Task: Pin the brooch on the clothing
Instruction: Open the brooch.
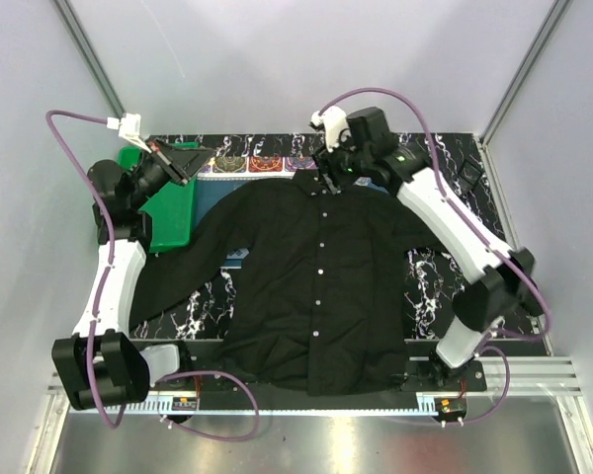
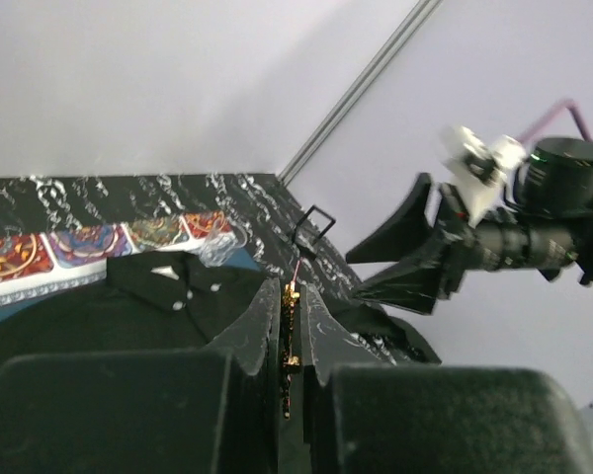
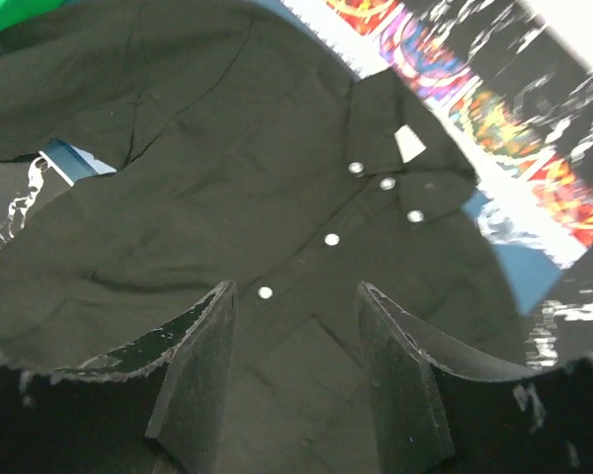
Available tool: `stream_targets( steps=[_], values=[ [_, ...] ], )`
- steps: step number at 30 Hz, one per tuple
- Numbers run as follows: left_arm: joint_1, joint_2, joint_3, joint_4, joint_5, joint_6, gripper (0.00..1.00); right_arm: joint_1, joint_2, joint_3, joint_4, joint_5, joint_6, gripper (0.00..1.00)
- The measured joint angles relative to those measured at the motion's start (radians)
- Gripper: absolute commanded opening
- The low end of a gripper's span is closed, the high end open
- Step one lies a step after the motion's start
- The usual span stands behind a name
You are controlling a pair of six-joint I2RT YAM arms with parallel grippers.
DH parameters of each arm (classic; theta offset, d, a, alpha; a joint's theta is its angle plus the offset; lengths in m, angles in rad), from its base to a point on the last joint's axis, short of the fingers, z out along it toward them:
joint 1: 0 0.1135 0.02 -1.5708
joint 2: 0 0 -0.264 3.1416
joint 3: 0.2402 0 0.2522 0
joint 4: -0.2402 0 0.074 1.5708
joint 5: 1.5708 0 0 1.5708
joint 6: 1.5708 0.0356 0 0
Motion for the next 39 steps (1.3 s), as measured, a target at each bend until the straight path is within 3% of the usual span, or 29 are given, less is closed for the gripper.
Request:
stream_targets(
  steps=[5, 10, 15, 17, 22, 29, 39],
  values=[
    [0.009, 0.005, -0.064, 0.0, 0.019, 0.042, 0.0, 0.0, 0.222, 0.11, -0.035, 0.0, 0.133, 0.56],
    [0.01, 0.04, -0.09, -0.003, 0.043, 0.096, 0.0, -0.006, 0.463, 0.322, -0.085, -0.043, 0.18, 0.41],
    [0.009, 0.085, -0.14, 0.012, 0.051, 0.113, 0.0, -0.015, 0.654, 0.483, -0.145, -0.144, 0.284, 0.48],
    [0.01, 0.108, -0.151, 0.024, 0.051, 0.113, 0.0, -0.012, 0.698, 0.515, -0.154, -0.155, 0.327, 0.54],
    [0.01, 0.13, -0.182, 0.037, 0.051, 0.116, 0.0, 0.0, 0.766, 0.553, -0.156, -0.107, 0.415, 0.56],
    [0.01, 0.131, -0.194, 0.043, 0.055, 0.125, 0.0, 0.039, 0.831, 0.562, -0.16, -0.003, 0.469, 0.45],
    [0.01, 0.135, -0.219, 0.059, 0.056, 0.134, 0.0, 0.071, 0.863, 0.597, -0.177, 0.048, 0.547, 0.47]
  ],
)
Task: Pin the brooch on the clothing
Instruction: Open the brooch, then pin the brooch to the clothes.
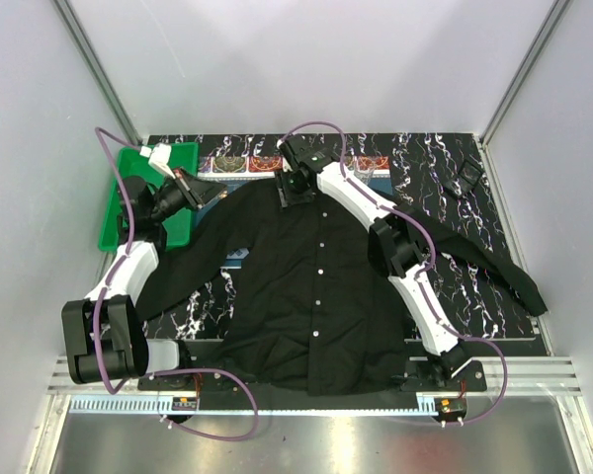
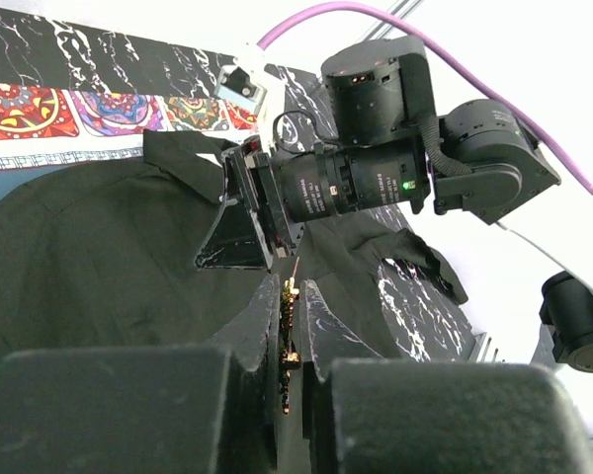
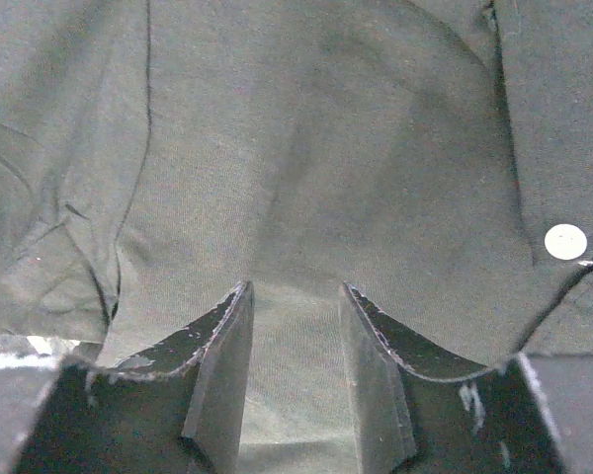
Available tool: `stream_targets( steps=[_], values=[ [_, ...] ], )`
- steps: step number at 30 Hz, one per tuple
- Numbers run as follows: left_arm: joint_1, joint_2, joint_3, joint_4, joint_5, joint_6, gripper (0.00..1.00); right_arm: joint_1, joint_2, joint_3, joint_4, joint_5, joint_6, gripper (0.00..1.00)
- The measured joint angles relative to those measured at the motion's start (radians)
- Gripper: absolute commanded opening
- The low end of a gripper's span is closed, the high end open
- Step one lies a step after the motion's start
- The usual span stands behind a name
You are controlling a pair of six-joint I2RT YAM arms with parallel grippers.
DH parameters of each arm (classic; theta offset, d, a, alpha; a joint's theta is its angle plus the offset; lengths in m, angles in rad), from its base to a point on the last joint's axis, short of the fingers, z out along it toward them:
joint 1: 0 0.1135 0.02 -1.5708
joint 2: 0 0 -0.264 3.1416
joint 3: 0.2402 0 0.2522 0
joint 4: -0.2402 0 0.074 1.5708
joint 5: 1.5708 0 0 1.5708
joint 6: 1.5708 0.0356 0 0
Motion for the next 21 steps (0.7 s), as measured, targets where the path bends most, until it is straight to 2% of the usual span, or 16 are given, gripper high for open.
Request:
stream_targets(
  steps=[21],
  values=[
    [0.0, 0.014, -0.045, 0.007, 0.018, 0.03, 0.0, 0.028, 0.092, 0.064, 0.006, 0.071, 0.052, 0.45]
  ],
)
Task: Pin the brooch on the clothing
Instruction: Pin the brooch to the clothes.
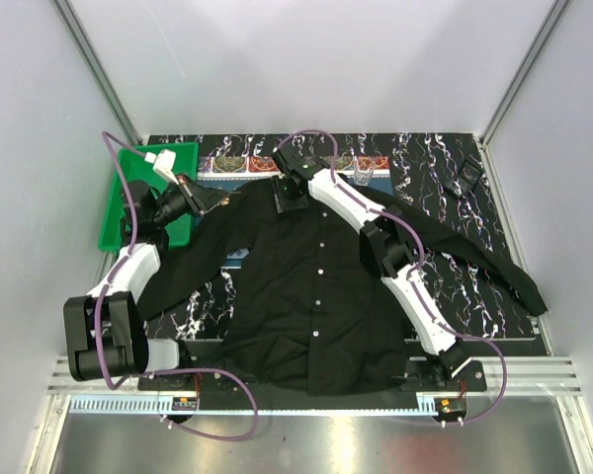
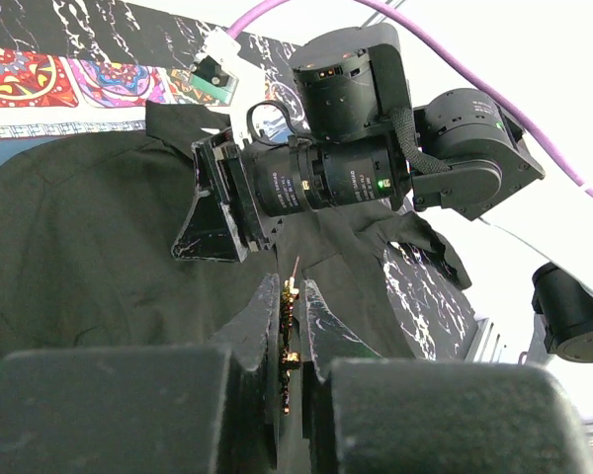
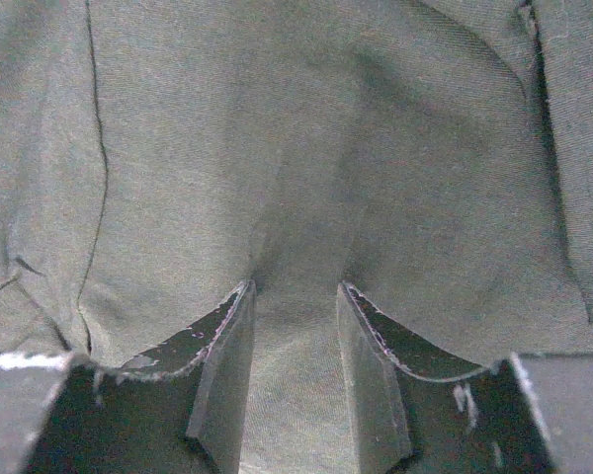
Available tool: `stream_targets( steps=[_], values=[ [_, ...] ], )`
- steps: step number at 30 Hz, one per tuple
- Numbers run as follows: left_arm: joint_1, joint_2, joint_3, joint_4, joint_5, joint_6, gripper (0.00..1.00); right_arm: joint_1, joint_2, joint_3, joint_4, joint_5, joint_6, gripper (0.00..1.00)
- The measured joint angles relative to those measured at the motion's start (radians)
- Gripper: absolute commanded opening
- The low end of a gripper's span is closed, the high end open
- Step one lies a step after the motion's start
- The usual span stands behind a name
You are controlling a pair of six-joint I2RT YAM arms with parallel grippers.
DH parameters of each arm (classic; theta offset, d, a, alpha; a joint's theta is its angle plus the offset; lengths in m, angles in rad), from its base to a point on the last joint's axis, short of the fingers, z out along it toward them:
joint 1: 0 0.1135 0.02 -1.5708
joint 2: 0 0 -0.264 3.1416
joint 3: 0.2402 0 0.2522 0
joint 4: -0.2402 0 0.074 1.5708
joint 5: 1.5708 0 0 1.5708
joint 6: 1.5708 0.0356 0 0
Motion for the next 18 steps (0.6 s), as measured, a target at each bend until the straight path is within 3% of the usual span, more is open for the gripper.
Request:
stream_targets(
  steps=[18],
  values=[
    [0.0, 0.034, -0.001, 0.018, 0.011, 0.011, 0.0, 0.011, -0.048, -0.011, -0.008, 0.096, -0.055, 0.47]
  ],
)
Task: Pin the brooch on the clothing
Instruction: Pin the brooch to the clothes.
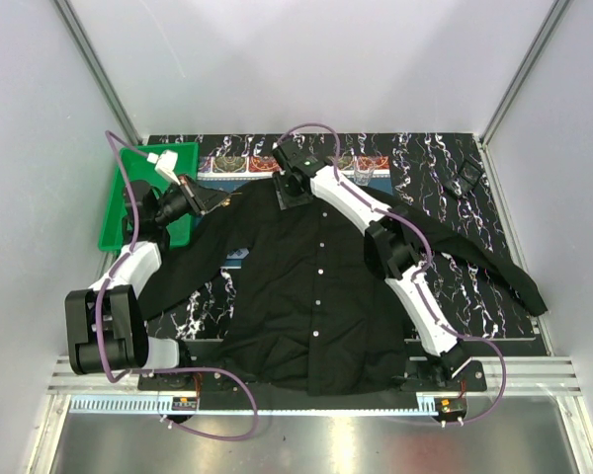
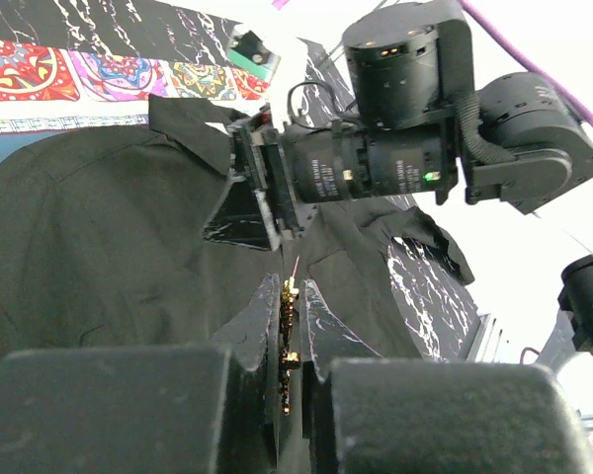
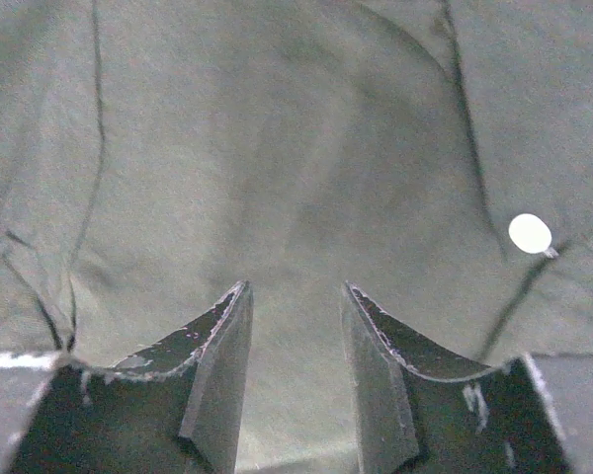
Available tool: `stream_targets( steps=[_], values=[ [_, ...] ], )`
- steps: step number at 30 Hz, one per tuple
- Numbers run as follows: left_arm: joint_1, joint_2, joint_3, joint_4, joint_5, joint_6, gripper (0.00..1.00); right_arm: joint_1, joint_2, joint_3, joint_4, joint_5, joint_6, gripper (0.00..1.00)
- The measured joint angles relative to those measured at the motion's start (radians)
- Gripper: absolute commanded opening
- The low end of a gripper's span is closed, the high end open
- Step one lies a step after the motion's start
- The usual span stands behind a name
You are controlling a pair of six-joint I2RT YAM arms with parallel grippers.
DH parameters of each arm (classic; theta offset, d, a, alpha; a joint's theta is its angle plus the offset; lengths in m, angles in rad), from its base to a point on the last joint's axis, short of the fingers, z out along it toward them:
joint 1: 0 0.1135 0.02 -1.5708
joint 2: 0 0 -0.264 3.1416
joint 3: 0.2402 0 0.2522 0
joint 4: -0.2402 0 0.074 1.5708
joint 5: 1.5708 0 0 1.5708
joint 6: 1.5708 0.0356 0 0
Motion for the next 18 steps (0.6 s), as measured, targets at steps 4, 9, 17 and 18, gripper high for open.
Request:
stream_targets(
  steps=[4, 9, 17, 18],
  values=[
    [0.0, 0.0, 0.0, 0.0, 0.004, 0.005, 0.0, -0.03, -0.126, -0.163, -0.01, -0.008, -0.02, 0.47],
    [-0.027, 0.0, 0.0, -0.003, 0.005, 0.022, 0.0, -0.123, -0.388, -0.492, 0.016, 0.005, -0.029, 0.47],
    [-0.16, 0.025, 0.0, -0.01, 0.002, 0.053, 0.0, -0.268, -0.599, -0.781, 0.049, 0.061, -0.033, 0.47],
    [-0.17, 0.03, 0.0, -0.011, 0.002, 0.056, 0.0, -0.271, -0.596, -0.791, 0.054, 0.061, -0.03, 0.48]
  ],
)
